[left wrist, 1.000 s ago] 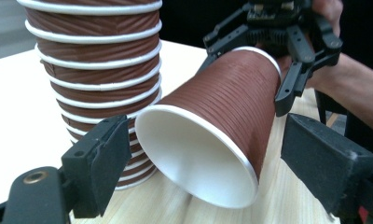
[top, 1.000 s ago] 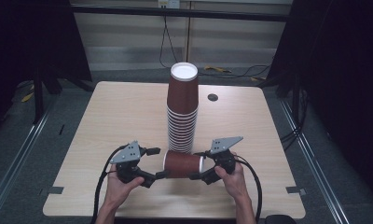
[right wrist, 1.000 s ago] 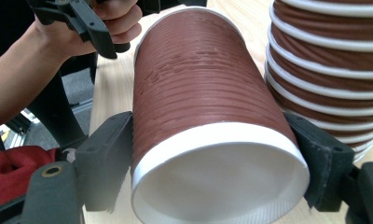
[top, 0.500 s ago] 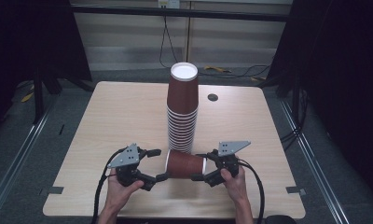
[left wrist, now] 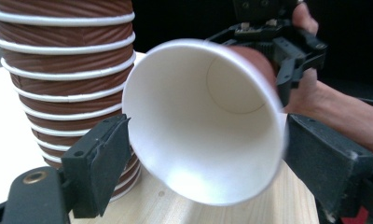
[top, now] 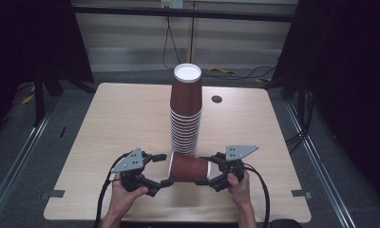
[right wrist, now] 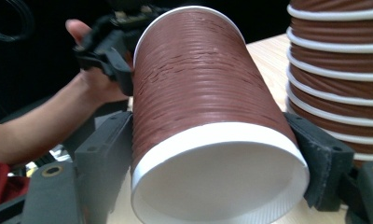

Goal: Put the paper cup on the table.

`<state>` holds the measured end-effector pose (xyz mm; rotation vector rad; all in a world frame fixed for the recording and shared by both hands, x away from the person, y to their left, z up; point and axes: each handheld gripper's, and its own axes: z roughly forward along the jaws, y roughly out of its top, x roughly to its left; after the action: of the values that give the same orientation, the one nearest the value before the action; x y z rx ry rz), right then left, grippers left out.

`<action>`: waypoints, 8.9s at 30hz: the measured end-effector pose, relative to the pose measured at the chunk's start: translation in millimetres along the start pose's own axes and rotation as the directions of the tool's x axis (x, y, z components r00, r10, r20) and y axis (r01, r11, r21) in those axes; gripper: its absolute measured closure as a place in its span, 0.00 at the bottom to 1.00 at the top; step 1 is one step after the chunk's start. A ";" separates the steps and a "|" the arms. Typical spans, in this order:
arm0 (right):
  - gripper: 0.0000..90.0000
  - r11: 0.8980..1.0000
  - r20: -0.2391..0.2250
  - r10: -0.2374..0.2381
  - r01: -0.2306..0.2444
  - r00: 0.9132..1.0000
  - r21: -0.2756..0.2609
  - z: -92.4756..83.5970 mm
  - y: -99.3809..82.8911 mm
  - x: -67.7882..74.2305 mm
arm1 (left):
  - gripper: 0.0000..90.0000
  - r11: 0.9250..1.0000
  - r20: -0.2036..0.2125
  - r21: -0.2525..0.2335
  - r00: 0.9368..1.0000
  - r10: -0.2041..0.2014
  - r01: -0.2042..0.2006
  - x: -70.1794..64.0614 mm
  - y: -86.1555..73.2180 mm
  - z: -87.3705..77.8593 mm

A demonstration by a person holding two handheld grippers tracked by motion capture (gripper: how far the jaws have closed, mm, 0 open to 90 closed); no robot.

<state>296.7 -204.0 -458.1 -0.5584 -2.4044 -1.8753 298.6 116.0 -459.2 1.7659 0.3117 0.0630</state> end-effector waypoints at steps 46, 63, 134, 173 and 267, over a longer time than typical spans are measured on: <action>0.23 0.999 -0.079 -0.036 0.037 0.996 0.013 6.0 1.4 0.6 | 0.06 1.000 0.107 0.010 0.994 0.006 -0.007 -1.2 9.3 23.6; 0.16 0.999 0.007 -0.025 0.025 1.000 0.026 5.4 -1.4 -1.7 | 0.09 0.998 0.068 0.057 0.997 0.020 -0.024 0.2 12.2 21.3; 0.14 0.964 0.803 0.059 0.176 0.593 -0.201 -0.4 -50.1 7.4 | 0.08 0.941 -0.249 0.298 0.965 -0.083 0.158 49.2 15.7 -47.3; 0.14 0.938 0.825 0.078 0.239 0.559 -0.251 -5.0 -56.1 13.8 | 0.07 0.772 -0.280 0.612 0.960 0.007 0.173 102.7 61.0 -30.7; 0.14 0.938 0.834 0.083 0.240 0.545 -0.250 -4.5 -56.0 13.7 | 0.17 0.951 -0.442 0.228 0.893 -0.090 0.209 82.5 -16.1 -34.5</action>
<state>266.0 -216.2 -505.6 -1.7917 -2.5476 -2.4829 367.7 171.9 -477.7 1.9837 0.8104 0.3124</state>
